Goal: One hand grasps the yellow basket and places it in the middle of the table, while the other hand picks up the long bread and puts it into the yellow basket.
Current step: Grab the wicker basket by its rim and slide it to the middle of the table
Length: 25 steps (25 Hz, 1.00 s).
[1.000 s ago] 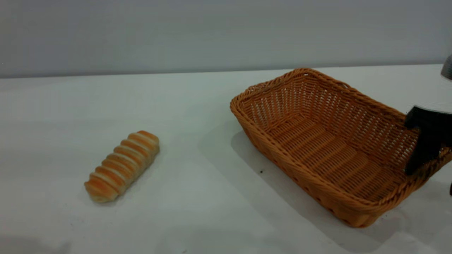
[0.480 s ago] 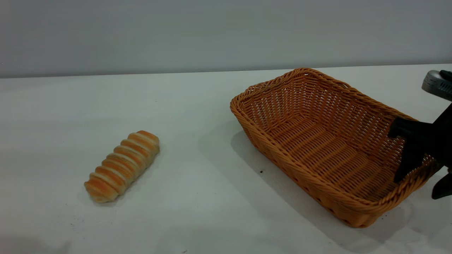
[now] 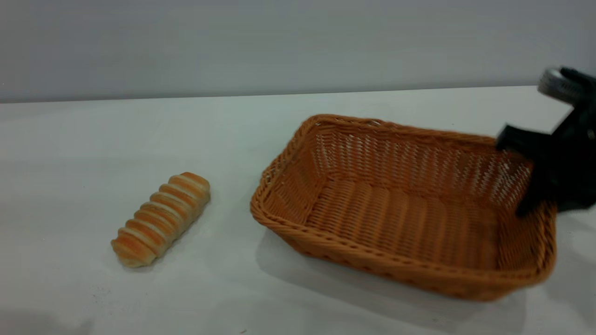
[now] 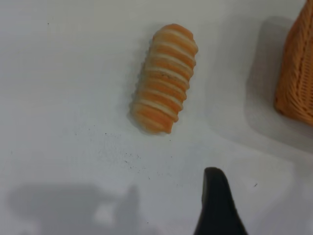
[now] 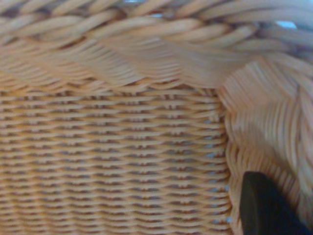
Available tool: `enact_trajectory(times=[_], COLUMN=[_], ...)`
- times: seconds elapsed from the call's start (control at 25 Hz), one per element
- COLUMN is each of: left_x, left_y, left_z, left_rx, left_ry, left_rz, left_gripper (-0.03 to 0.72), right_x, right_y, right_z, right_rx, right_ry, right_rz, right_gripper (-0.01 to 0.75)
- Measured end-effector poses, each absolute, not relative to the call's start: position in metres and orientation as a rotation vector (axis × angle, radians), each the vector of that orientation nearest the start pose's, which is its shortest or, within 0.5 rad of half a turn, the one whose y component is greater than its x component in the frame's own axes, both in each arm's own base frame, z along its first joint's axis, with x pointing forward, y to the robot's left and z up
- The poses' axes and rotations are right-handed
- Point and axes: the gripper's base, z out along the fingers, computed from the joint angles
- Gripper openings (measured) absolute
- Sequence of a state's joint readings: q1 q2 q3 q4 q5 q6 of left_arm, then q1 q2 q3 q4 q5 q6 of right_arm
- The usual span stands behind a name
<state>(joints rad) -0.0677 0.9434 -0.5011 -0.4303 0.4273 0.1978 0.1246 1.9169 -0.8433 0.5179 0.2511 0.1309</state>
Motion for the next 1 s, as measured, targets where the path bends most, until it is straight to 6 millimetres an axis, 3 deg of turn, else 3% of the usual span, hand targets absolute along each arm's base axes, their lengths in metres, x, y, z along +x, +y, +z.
enact_trajectory(times=[0.2, 0.32, 0.48, 0.8, 1.0], left_x=[0.172, 0.172, 0.172, 0.171, 0.17], left_y=[-0.028, -0.028, -0.029, -0.029, -0.03], left_z=[0.247, 0.247, 0.247, 0.246, 0.245], left_rx=[-0.082, -0.075, -0.067, -0.06, -0.057], left_ry=[2.325, 2.324, 2.325, 2.349, 2.361], left_rz=[-0.357, -0.356, -0.354, -0.363, -0.368], left_gripper=[0.539, 0.539, 0.539, 0.539, 0.539], right_x=[0.339, 0.337, 0.331, 0.335, 0.339], right_y=[0.082, 0.108, 0.129, 0.134, 0.133], right_z=[0.117, 0.122, 0.115, 0.095, 0.096], right_rx=[0.461, 0.311, 0.183, 0.209, 0.142], right_ry=[2.751, 2.77, 2.805, 2.781, 2.733], right_rz=[0.443, 0.475, 0.476, 0.445, 0.418], right_gripper=[0.045, 0.045, 0.046, 0.134, 0.297])
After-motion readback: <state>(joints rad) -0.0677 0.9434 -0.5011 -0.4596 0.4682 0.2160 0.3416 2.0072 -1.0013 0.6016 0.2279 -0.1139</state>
